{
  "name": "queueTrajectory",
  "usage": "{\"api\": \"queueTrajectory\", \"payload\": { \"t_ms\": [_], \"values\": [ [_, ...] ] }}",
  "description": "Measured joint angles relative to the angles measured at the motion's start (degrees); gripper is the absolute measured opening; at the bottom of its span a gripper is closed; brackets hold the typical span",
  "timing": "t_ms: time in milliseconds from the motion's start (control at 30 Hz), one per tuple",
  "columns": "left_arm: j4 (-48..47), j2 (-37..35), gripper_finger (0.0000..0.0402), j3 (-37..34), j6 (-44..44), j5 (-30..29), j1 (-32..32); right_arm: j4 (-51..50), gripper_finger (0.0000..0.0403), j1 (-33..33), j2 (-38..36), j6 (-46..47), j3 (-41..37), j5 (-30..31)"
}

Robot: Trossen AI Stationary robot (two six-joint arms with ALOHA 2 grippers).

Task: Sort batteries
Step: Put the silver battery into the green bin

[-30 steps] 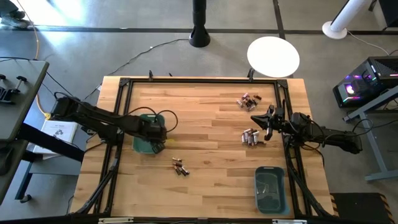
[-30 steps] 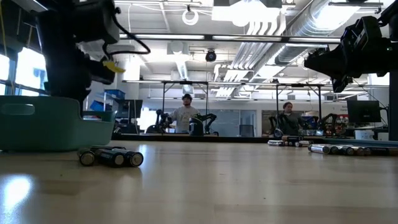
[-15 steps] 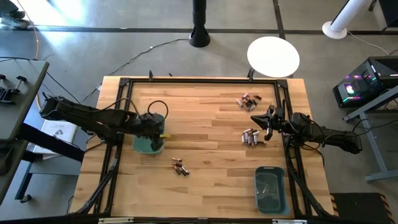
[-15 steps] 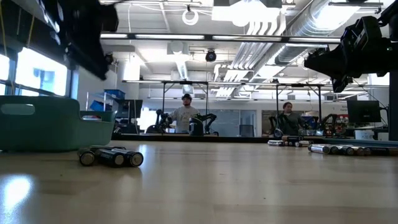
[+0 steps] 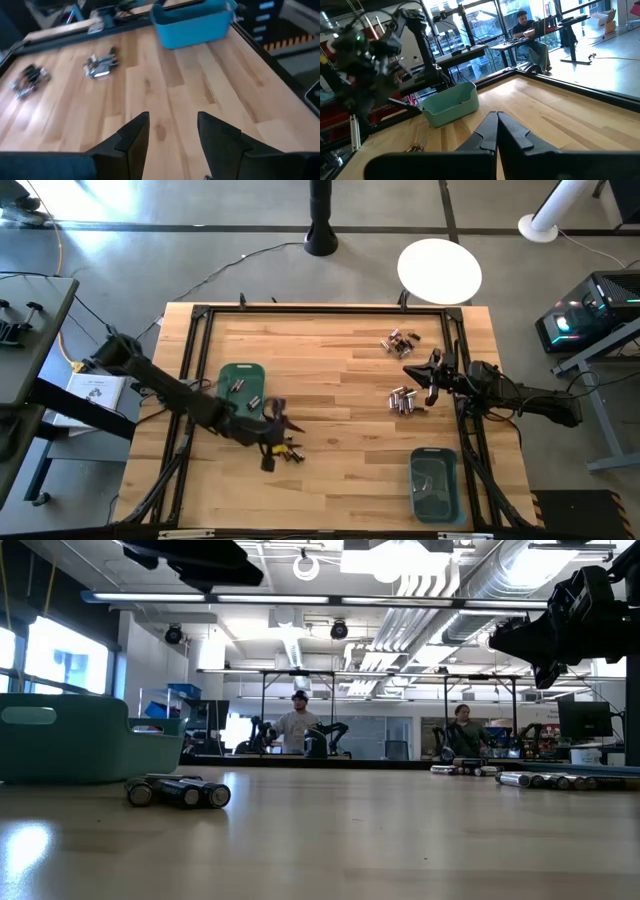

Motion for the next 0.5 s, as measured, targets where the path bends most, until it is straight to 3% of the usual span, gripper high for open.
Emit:
{"api": "queueTrajectory", "payload": {
  "t_ms": [267, 500],
  "values": [
    [4.8, 8.2, 0.0158, 2.8, 4.6, 2.2, 0.3, 0.0, 0.0000, 0.0, 0.0, 0.0, 0.0, 0.0],
    [-9.0, 11.7, 0.0186, 13.2, 8.4, 3.6, 1.3, 0.0, 0.0000, 0.0, 0.0, 0.0, 0.0, 0.0]
  ]
}}
